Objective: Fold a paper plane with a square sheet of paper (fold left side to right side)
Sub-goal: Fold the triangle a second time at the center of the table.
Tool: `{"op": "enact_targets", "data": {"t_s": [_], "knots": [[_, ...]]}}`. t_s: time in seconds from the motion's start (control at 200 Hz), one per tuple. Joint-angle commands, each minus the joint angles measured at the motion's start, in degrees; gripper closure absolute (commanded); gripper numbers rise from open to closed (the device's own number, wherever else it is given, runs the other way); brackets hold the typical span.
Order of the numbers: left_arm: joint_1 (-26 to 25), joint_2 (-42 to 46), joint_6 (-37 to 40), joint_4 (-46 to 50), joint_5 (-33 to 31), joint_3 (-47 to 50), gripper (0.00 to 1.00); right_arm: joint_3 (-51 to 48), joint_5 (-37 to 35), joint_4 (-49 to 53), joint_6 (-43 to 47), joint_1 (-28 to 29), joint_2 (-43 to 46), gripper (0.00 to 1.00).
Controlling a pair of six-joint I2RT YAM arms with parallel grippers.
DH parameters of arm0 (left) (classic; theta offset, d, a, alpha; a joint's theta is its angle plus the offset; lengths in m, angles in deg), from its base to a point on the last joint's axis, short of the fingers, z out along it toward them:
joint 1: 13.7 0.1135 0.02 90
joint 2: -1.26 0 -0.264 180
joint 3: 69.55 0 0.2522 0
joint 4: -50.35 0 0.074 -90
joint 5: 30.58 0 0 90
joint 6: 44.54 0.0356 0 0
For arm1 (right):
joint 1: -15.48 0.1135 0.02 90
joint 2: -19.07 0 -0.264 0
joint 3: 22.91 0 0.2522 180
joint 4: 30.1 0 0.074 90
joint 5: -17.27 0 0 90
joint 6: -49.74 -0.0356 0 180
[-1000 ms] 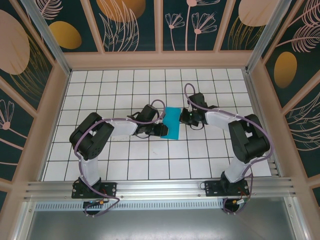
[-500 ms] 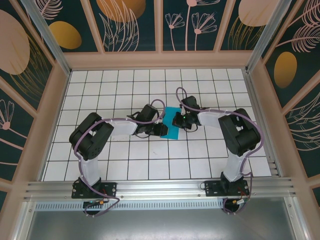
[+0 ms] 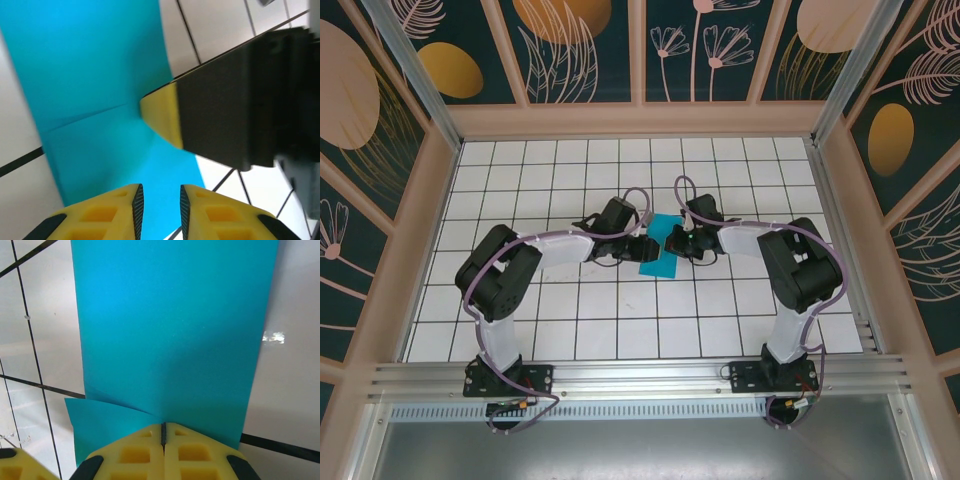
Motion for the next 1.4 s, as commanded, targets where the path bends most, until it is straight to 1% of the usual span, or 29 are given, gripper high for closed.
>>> {"op": "enact_targets", "data": {"t_s": [0.0,0.235,0.43,0.611,0.986,1.211,1.396], "knots": [[0.28,-2.28,0.95,0.91,2.58,-1.93,0.72,-1.89,-1.57,3.07,-0.74,0.04,-1.17,0.96],[0.15,-5.63,1.72,0.83,3.93,-4.12,0.72,-1.95,-1.52,3.03,-0.83,0.08,-1.22,0.95],[0.14,-6.85,2.43,0.97,4.08,-3.27,0.72,-1.86,-1.96,3.43,-0.56,0.07,-1.47,0.95],[-0.21,-7.03,6.26,4.55,2.7,-1.99,0.72,-1.13,-2.76,4.65,-0.04,0.03,-1.9,0.96],[-1.05,-5.48,14.64,11.15,1.37,2.4,0.73,-0.83,-3.01,5.05,-0.12,0.03,-2.62,0.96],[-1.77,-5.12,16.15,12.92,0.82,3.89,0.74,-0.75,-3.19,5.49,-0.04,-0.02,-2.54,0.96],[-2.94,-2.63,15.77,13.48,0.17,6.23,0.74,-0.64,-3.31,5.73,0.07,-0.02,-2.53,0.96]]}}
